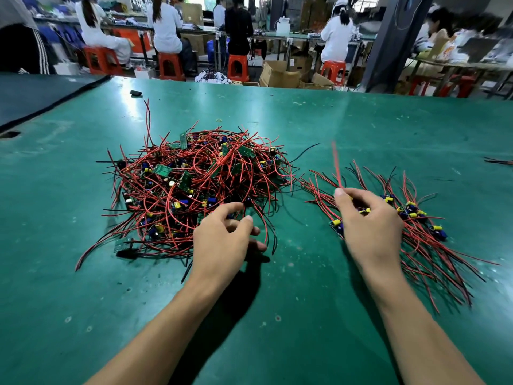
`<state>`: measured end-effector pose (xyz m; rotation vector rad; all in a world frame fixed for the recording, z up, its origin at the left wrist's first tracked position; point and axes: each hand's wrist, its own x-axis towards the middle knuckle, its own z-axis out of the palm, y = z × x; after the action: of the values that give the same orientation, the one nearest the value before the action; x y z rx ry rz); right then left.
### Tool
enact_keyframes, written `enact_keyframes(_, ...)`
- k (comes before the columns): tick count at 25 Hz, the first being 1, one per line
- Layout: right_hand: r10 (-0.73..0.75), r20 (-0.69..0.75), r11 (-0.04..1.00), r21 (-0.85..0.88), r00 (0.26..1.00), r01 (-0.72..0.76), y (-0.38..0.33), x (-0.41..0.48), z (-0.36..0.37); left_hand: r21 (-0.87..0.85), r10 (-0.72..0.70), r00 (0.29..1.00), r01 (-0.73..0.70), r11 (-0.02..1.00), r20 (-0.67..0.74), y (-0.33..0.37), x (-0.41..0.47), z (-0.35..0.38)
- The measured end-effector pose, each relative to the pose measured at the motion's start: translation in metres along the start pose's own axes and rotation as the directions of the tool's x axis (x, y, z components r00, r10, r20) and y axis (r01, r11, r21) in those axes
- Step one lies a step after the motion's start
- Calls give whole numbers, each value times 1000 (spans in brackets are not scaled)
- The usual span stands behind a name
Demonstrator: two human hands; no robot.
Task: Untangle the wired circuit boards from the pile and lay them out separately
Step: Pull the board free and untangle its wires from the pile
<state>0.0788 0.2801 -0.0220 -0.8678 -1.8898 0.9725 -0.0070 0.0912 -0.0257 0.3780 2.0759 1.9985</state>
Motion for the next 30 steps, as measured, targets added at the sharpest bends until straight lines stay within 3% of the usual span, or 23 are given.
enact_keyframes(3,70,80,955,-292,994,-43,14,4,0,-46,-82,997,82,996,0,0,2,-1)
enact_keyframes(5,-20,108,900,-432,994,65,18,-3,6,2,-79,997,79,997,-2,-2,3,-1)
enact_keyframes(7,-148,151,934,-303,977,188,13,-13,15,146,-41,999,42,988,-6,-6,5,-2)
enact_keyframes(9,-157,284,975,-106,946,193,6,-22,27,344,21,1000,-24,939,11,-6,5,-3)
enact_keyframes(11,-132,395,981,-78,909,177,6,-31,35,470,93,993,-114,875,66,-5,1,-2)
enact_keyframes(14,-67,354,991,-84,933,103,8,-27,34,613,189,972,-235,754,140,-9,-3,7)
enact_keyframes(16,-29,306,995,-81,952,56,9,-22,30,662,174,972,-236,712,159,-10,-4,10)
enact_keyframes(19,-53,310,992,-97,949,87,11,-24,31,746,197,954,-299,595,225,-13,-5,11)
enact_keyframes(21,-71,328,994,-53,942,94,9,-27,32,716,266,936,-349,605,231,-12,-9,11)
enact_keyframes(25,-8,441,991,123,898,-51,2,-29,33,387,443,876,-481,787,189,-8,-12,11)
enact_keyframes(27,52,543,957,212,838,-197,-4,-30,34,280,486,791,-595,753,373,-6,-18,14)
enact_keyframes(30,162,678,824,307,717,-476,-12,-30,29,252,432,661,-682,686,613,-8,-24,18)
